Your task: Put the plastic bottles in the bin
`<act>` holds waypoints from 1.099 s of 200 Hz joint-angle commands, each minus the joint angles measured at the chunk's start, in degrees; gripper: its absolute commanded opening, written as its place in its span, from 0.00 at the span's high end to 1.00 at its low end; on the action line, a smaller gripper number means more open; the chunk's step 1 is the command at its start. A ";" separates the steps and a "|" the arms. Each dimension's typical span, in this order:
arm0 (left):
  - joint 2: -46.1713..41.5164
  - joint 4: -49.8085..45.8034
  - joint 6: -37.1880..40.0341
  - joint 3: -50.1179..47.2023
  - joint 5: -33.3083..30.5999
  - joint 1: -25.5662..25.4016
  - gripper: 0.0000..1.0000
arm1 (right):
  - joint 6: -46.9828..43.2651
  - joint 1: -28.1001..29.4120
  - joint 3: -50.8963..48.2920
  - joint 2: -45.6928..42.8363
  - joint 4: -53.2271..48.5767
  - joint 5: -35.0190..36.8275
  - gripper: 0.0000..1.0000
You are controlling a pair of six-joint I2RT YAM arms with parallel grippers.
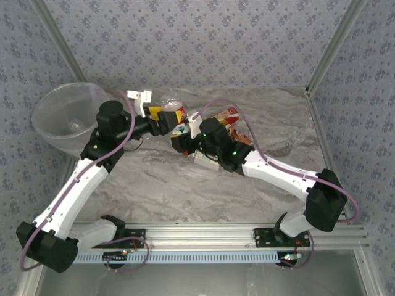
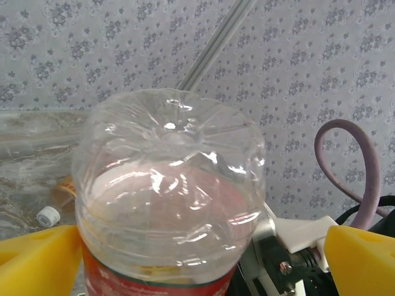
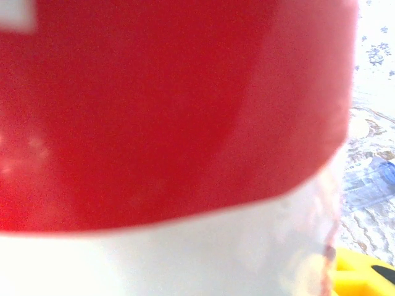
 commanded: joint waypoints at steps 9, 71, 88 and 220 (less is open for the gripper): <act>1.66 -3.91 0.25 3.58 -5.47 0.16 0.01 | -4.44 1.25 1.86 0.54 1.01 -4.03 0.45; 6.22 -6.98 -2.53 6.52 -3.03 2.78 0.06 | -7.76 2.81 4.39 1.24 1.63 -3.82 0.44; 5.78 -8.19 -1.81 6.39 -3.96 2.80 0.16 | -7.59 2.74 5.43 1.66 0.28 -1.96 0.42; 8.88 -15.30 -5.63 11.04 -11.42 4.33 0.46 | -11.96 -2.16 8.16 -0.54 -10.42 -8.58 0.09</act>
